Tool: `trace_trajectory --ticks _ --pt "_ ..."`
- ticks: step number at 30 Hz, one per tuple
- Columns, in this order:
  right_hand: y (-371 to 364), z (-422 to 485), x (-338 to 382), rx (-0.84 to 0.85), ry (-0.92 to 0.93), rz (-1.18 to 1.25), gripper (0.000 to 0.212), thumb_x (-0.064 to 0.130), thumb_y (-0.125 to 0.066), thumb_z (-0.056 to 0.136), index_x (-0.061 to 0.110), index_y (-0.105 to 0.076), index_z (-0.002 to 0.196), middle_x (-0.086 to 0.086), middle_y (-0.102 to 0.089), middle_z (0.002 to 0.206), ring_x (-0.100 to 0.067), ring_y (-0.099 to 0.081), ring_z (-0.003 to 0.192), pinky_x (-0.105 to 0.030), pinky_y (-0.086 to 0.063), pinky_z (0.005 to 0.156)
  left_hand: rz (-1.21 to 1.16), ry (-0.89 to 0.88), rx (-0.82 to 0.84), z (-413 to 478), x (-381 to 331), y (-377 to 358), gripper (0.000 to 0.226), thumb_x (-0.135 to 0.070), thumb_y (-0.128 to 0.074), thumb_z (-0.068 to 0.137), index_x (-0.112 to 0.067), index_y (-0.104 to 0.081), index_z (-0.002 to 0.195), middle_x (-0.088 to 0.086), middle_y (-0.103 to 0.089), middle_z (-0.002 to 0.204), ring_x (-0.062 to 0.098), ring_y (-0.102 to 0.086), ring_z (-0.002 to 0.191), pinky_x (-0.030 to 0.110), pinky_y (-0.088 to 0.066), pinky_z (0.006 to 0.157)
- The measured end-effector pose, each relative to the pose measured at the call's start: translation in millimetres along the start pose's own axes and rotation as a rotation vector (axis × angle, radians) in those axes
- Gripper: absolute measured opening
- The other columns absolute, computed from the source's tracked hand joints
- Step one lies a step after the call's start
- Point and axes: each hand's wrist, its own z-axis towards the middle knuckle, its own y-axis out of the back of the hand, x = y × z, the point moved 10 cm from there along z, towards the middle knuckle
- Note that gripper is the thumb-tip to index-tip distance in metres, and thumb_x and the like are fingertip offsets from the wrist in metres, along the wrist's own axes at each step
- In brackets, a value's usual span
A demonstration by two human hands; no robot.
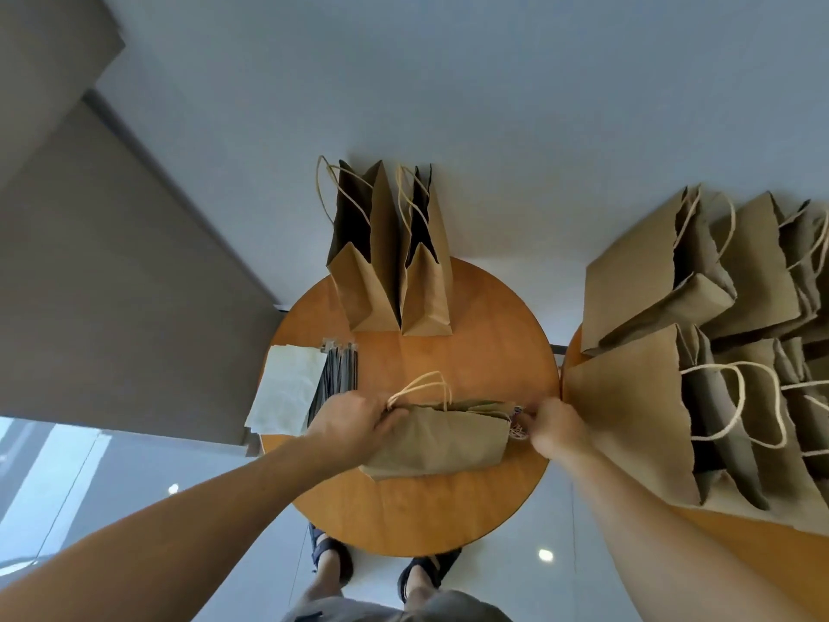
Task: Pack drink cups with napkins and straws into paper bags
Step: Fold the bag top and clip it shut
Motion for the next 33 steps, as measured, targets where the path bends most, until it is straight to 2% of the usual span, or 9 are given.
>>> trace_trajectory --ticks 3,6,10,15,18,21,26,29,33 --pt "-22 13 -4 0.028 -0.040 -0.060 0.031 0.036 -0.048 0.101 0.017 -0.068 0.088 -0.005 -0.069 0.088 -0.023 -0.066 0.083 -0.039 -0.057 0.078 -0.073 -0.018 -0.043 -2 1 2 0.018 -0.039 -0.049 0.101 -0.031 -0.060 0.088 -0.012 -0.060 0.074 0.010 -0.057 0.068 0.020 -0.043 0.059" --pt "-33 22 -10 -0.003 -0.081 -0.082 0.032 0.038 -0.046 0.100 0.015 -0.068 0.094 -0.007 -0.069 0.097 -0.027 -0.066 0.092 -0.034 -0.051 0.072 -0.099 -0.031 -0.043 -1 2 2 0.023 -0.041 -0.046 0.101 -0.030 -0.066 0.098 -0.010 -0.067 0.082 0.008 -0.061 0.074 0.023 -0.051 0.067" --pt "-35 27 -10 -0.050 -0.084 -0.115 0.031 0.028 -0.045 0.101 0.013 -0.070 0.090 -0.007 -0.067 0.088 -0.024 -0.061 0.078 -0.026 -0.039 0.058 -0.133 -0.022 -0.050 -1 2 3 0.023 -0.039 -0.047 0.100 -0.028 -0.067 0.096 -0.009 -0.067 0.081 0.009 -0.060 0.074 0.029 -0.051 0.067" --pt "-34 27 -11 -0.067 -0.105 -0.103 0.031 0.023 -0.041 0.103 0.010 -0.070 0.097 -0.009 -0.069 0.095 -0.026 -0.065 0.087 -0.029 -0.046 0.066 -0.128 -0.015 -0.053 2 2 3 0.024 -0.040 -0.047 0.100 -0.030 -0.068 0.097 -0.011 -0.066 0.081 0.007 -0.060 0.073 0.025 -0.050 0.065" --pt "-33 29 -18 -0.070 -0.132 -0.058 0.033 0.026 -0.043 0.103 0.009 -0.071 0.096 -0.010 -0.069 0.093 -0.027 -0.066 0.087 -0.029 -0.049 0.067 -0.131 -0.025 -0.057 2 2 3 0.023 -0.040 -0.047 0.100 -0.031 -0.068 0.096 -0.014 -0.065 0.080 0.004 -0.059 0.072 0.015 -0.044 0.061" --pt "-34 30 -19 -0.069 -0.135 -0.039 0.036 0.031 -0.044 0.103 0.009 -0.071 0.094 -0.010 -0.070 0.090 -0.026 -0.066 0.084 -0.028 -0.047 0.065 -0.139 -0.016 -0.048 3 3 2 0.022 -0.041 -0.047 0.100 -0.033 -0.068 0.098 -0.015 -0.067 0.083 0.004 -0.060 0.074 0.014 -0.045 0.062" --pt "-22 26 -21 -0.109 -0.151 0.101 0.038 0.034 -0.053 0.097 0.009 -0.066 0.072 -0.010 -0.066 0.072 -0.027 -0.062 0.069 -0.027 -0.040 0.055 -0.139 -0.015 -0.023 5 2 2 0.022 -0.041 -0.047 0.100 -0.034 -0.068 0.100 -0.015 -0.068 0.087 0.004 -0.061 0.077 0.013 -0.045 0.065" --pt "-1 15 -13 -0.178 -0.105 0.212 0.033 0.028 -0.061 0.093 0.012 -0.060 0.064 -0.007 -0.062 0.065 -0.022 -0.057 0.061 -0.031 -0.045 0.054 -0.135 -0.005 -0.006 5 1 2 0.020 -0.041 -0.048 0.100 -0.034 -0.067 0.099 -0.014 -0.068 0.085 0.003 -0.061 0.076 0.014 -0.046 0.064" --pt "39 -12 15 -0.286 0.036 0.472 0.020 0.015 -0.068 0.089 0.024 -0.064 0.072 0.009 -0.066 0.075 -0.012 -0.062 0.074 -0.022 -0.047 0.063 -0.094 0.005 0.031 4 0 3 0.020 -0.041 -0.048 0.099 -0.032 -0.064 0.093 -0.012 -0.066 0.079 0.008 -0.061 0.072 0.020 -0.048 0.062"
